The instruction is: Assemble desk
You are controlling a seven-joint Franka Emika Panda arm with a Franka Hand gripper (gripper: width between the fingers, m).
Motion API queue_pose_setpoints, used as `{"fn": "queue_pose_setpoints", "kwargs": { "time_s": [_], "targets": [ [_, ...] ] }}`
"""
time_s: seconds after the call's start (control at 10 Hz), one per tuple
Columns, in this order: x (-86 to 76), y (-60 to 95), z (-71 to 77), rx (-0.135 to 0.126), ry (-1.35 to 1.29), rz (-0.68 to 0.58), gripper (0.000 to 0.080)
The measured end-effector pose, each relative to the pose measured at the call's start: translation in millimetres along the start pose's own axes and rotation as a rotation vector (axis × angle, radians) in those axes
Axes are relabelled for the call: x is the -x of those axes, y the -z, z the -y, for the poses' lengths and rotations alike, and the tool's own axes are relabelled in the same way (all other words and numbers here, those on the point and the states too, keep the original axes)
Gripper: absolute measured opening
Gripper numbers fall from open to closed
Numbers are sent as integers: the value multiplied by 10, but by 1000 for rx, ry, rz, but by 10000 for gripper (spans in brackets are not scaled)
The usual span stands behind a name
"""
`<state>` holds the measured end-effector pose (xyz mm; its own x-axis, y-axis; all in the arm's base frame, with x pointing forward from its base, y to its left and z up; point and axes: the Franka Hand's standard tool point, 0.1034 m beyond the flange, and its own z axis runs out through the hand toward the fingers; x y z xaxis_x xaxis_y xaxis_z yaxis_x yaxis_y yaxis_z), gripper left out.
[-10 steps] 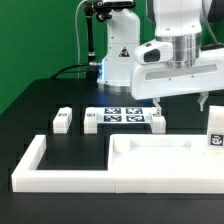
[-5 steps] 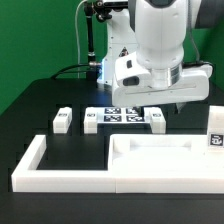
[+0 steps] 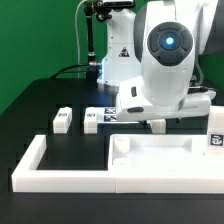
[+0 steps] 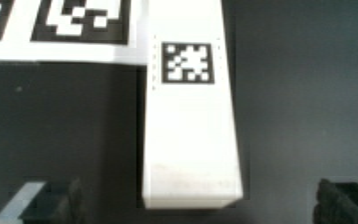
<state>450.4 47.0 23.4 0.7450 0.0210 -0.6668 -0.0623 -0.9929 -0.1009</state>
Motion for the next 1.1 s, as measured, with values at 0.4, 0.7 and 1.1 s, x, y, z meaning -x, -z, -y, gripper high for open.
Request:
{"fn": "queue_pose_setpoints", "kwargs": {
  "time_s": [0.4,0.7,1.1],
  "targets": [
    [69,-186,-35,-10,-36,89,649],
    [76,-226,-32,-9,-45,103,649],
    [135,-353,-34,-7,-98,198,649]
  ]
}}
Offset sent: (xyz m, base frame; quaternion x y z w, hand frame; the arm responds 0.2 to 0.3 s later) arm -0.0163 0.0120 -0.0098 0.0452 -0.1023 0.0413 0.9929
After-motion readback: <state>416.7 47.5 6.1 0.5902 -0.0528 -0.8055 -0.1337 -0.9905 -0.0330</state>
